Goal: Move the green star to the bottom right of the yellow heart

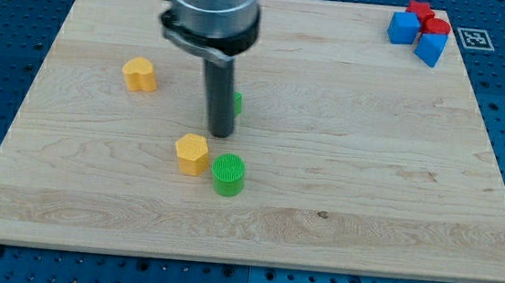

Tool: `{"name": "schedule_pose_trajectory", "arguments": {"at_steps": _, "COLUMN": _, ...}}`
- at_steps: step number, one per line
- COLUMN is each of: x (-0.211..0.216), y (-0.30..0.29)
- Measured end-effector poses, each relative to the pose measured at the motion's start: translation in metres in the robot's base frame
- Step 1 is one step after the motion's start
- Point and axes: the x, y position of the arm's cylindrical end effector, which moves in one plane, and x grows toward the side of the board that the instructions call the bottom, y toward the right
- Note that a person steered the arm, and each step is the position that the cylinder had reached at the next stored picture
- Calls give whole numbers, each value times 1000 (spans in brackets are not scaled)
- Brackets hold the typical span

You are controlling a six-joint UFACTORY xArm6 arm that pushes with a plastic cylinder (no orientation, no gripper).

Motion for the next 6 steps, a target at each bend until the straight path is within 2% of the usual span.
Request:
{"name": "schedule_pose_trajectory", "arguments": {"at_steps": 1, "x": 3, "y": 50}}
{"name": "schedule_pose_trajectory", "arguments": {"at_steps": 2, "x": -12, "y": 77}}
{"name": "schedule_pose_trajectory", "arguments": {"at_steps": 3, "x": -21, "y": 59}}
{"name": "schedule_pose_trajectory", "arguments": {"at_steps": 6, "x": -21, "y": -57}}
